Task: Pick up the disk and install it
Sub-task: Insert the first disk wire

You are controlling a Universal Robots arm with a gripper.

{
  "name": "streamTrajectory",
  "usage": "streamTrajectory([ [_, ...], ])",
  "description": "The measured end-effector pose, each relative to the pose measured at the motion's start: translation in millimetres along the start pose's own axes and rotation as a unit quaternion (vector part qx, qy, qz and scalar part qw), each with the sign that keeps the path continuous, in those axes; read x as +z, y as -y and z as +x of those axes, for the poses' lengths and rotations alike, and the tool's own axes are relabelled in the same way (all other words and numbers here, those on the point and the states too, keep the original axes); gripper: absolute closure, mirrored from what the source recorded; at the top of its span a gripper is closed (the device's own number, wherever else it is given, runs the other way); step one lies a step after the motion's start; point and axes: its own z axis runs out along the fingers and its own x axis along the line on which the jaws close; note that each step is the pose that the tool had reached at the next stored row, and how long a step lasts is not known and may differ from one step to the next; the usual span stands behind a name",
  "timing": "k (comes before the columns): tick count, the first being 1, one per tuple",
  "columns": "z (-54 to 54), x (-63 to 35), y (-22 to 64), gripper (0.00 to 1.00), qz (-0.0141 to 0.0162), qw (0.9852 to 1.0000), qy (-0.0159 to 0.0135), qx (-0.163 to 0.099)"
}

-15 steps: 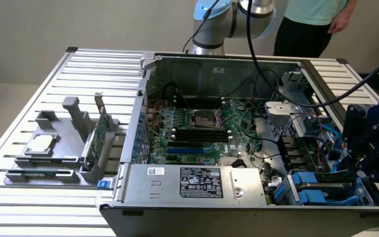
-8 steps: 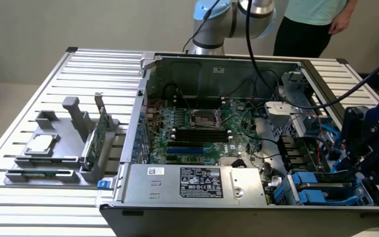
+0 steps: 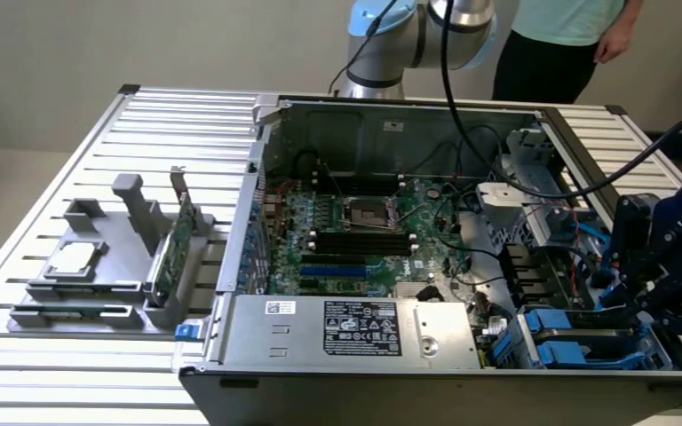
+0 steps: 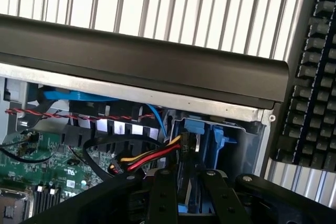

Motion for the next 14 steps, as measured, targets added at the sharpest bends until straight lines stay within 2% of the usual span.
streamTrajectory([
  [7,-0.6,1.2,-1.4,0.75,-0.0014,1.0000,-0.0075,-0.002],
  [9,-0.6,1.3,-1.6,0.77,-0.0016,1.0000,-0.0089,-0.002],
  [10,-0.6,1.4,-1.6,0.84,-0.0017,1.0000,-0.0095,-0.002],
  [14,-0.6,1.3,-1.6,0.84,-0.0017,0.9999,-0.0100,-0.002],
])
